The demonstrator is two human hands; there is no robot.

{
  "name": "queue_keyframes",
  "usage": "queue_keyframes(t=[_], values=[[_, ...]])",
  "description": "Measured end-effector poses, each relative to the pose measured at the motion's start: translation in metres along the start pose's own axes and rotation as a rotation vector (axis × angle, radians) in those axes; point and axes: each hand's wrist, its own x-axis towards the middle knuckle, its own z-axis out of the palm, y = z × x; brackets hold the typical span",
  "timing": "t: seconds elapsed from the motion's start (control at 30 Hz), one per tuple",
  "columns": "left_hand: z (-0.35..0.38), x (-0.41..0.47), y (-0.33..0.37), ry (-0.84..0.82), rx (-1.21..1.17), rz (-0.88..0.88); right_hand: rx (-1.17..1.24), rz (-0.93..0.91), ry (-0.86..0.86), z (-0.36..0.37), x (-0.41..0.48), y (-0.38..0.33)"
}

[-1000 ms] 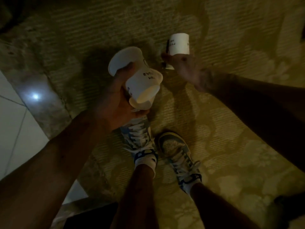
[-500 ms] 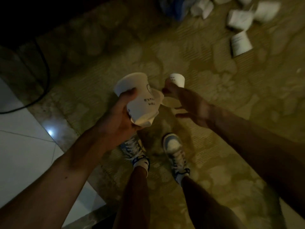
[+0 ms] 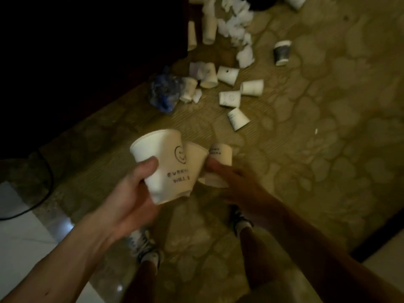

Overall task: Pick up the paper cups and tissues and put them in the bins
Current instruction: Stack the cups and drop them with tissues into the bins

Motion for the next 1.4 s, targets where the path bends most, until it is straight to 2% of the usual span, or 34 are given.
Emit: queue_keyframes(t=[0.27,0.33,0.47,0.7,0.9,0.97,1.1,1.23,1.33,1.4], values=[[0.17,0.12,-0.024,-0.001,-0.198,0.033,-0.065,-0.119,-0.015,-0.166,-0.048,-0.078],[0.198,0.141,-0.021,-0.06,-0.252,0.021,-0.085,-0.154,-0.001,-0.193,-0.052,-0.097],[0.235,0.178,-0.005,-0.18,-0.144,0.026,-0.063,-0.199,-0.048,-0.225,-0.049,-0.136],[0.242,0.234,0.064,-0.053,-0.166,0.019,-0.06,-0.204,0.003,-0.232,-0.002,-0.222],[0.232,0.28,0.135,0.082,-0.186,0.015,0.12,-0.199,0.021,-0.24,0.031,-0.299],[0.232,0.294,0.156,0.131,-0.13,0.004,0.219,-0.194,0.013,-0.246,0.038,-0.322],[0.255,0.323,0.187,0.191,0.178,0.006,0.46,-0.138,-0.013,-0.26,0.043,-0.361],[0.285,0.358,0.204,0.336,0.408,0.012,0.573,-0.174,-0.079,-0.28,0.051,-0.395],[0.3,0.39,0.213,0.413,0.396,0.07,0.576,-0.21,-0.117,-0.3,0.065,-0.423],[0.311,0.409,0.222,0.404,0.339,0.119,0.564,-0.23,-0.146,-0.316,0.077,-0.445]])
